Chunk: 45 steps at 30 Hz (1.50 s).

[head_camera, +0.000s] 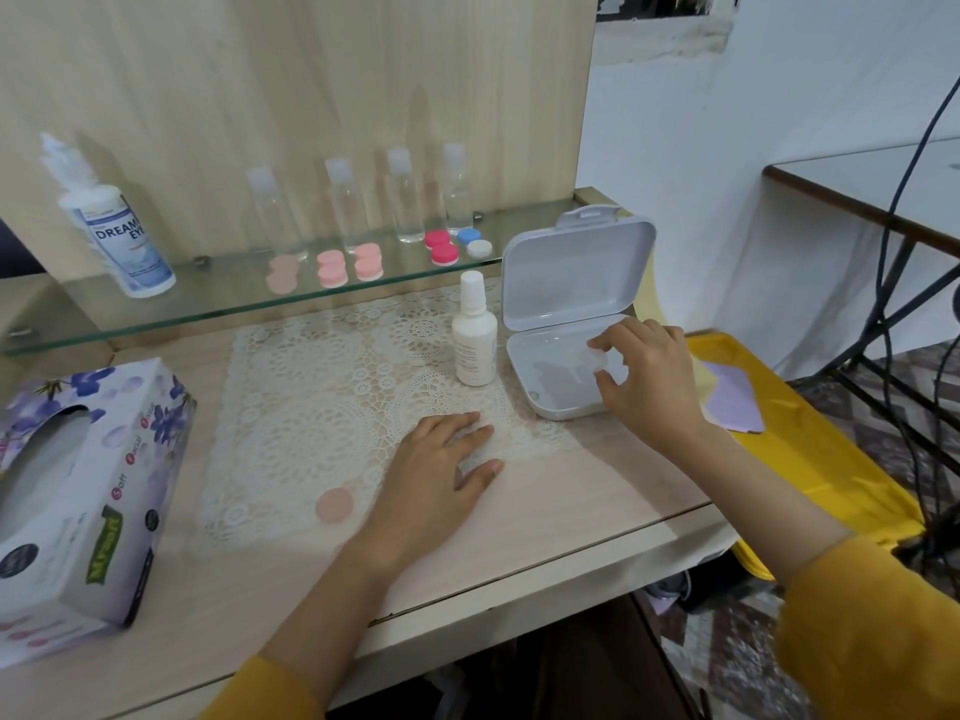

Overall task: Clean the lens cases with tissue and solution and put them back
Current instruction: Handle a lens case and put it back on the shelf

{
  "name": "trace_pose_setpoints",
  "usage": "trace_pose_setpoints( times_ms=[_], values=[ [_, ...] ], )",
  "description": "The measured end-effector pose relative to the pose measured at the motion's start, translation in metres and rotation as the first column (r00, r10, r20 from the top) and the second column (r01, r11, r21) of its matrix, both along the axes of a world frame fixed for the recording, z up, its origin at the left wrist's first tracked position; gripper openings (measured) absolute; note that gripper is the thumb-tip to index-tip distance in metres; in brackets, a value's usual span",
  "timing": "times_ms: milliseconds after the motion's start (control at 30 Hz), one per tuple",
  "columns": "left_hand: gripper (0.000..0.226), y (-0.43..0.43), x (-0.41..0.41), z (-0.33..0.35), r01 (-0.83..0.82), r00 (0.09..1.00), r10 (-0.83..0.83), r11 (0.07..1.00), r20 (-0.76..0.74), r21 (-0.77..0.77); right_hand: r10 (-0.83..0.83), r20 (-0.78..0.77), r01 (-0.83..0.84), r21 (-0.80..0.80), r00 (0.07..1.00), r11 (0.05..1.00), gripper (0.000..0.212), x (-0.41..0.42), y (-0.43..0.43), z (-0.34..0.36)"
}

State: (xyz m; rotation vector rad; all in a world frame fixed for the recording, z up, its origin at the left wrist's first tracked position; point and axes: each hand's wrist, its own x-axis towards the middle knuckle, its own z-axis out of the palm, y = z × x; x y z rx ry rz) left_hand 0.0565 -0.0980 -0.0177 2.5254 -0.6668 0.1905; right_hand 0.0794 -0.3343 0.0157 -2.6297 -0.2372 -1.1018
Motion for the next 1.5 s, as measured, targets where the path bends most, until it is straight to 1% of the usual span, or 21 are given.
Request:
trace_pose_setpoints(
  times_ms=[133,233,300,367,433,500,567,667,733,833,933,1033,1133,1200,1367,1433,1500],
  values=[
    [0.054,0.0,-0.002,0.004,-0.014,1.0,0.015,0.999,0.023,-0.047,0.049,-0.008,-0.049,0.061,0.999,0.997,0.03,-0.01,0.007,0.007],
    [0.038,0.003,-0.004,0.009,-0.011,1.0,0.012,0.998,0.019,-0.056,0.15,-0.053,-0.138,0.189,0.987,0.972,0.024,-0.023,0.024,0.016],
    [0.035,0.011,-0.006,0.015,-0.034,0.999,0.036,0.996,0.012,-0.087,0.223,-0.124,-0.177,0.3,0.967,0.937,0.022,-0.029,0.039,0.02],
    [0.034,0.025,-0.008,0.021,-0.079,0.997,0.081,0.991,0.016,-0.109,0.277,-0.208,-0.183,0.382,0.938,0.906,0.023,-0.031,0.055,0.02],
    [0.033,0.044,-0.009,0.024,-0.152,0.988,0.154,0.983,0.01,-0.103,0.338,-0.287,-0.195,0.43,0.897,0.882,0.025,-0.03,0.073,0.015],
    [0.035,0.065,-0.01,0.025,-0.229,0.973,0.23,0.97,-0.001,-0.086,0.41,-0.366,-0.225,0.454,0.835,0.862,0.027,-0.029,0.091,0.008],
    [0.035,0.087,-0.013,0.022,-0.303,0.953,0.301,0.95,-0.035,-0.072,0.462,-0.403,-0.268,0.452,0.79,0.851,0.027,-0.028,0.109,0.0],
    [0.036,0.111,-0.02,0.016,-0.369,0.929,0.367,0.929,-0.049,-0.04,0.49,-0.403,-0.323,0.415,0.773,0.851,0.028,-0.027,0.126,-0.01],
    [0.038,0.121,-0.024,0.011,-0.396,0.917,0.396,0.918,-0.046,-0.008,0.518,-0.418,-0.345,0.423,0.746,0.838,0.029,-0.026,0.131,-0.013],
    [0.04,0.128,-0.027,0.006,-0.417,0.908,0.417,0.909,-0.046,0.019,0.522,-0.429,-0.356,0.409,0.738,0.84,0.031,-0.025,0.134,-0.014],
    [0.041,0.127,-0.028,0.004,-0.418,0.908,0.418,0.908,-0.024,0.008,0.5,-0.451,-0.358,0.365,0.739,0.859,0.03,-0.028,0.135,-0.013],
    [0.041,0.126,-0.028,0.003,-0.418,0.909,0.418,0.909,-0.009,-0.003,0.485,-0.465,-0.365,0.328,0.74,0.871,0.04,-0.029,0.135,-0.011],
    [0.04,0.127,-0.028,0.003,-0.413,0.911,0.413,0.911,-0.004,-0.005,0.491,-0.486,-0.372,0.325,0.723,0.87,0.042,-0.03,0.135,-0.01],
    [0.04,0.127,-0.028,0.004,-0.412,0.911,0.412,0.911,-0.013,-0.019,0.501,-0.478,-0.374,0.341,0.722,0.863,0.041,-0.031,0.134,-0.009],
    [0.038,0.132,-0.03,0.022,-0.39,0.92,0.38,0.913,-0.099,-0.121,0.528,-0.406,-0.364,0.415,0.746,0.834,0.031,-0.029,0.144,0.001],
    [0.033,0.137,-0.033,0.038,-0.377,0.926,0.373,0.912,-0.055,-0.158,0.548,-0.404,-0.393,0.405,0.733,0.825,0.031,-0.025,0.157,0.007],
    [0.025,0.145,-0.037,0.056,-0.367,0.925,0.378,0.913,0.036,-0.179,0.566,-0.416,-0.444,0.357,0.712,0.822,0.036,-0.02,0.175,0.013]
  ],
)
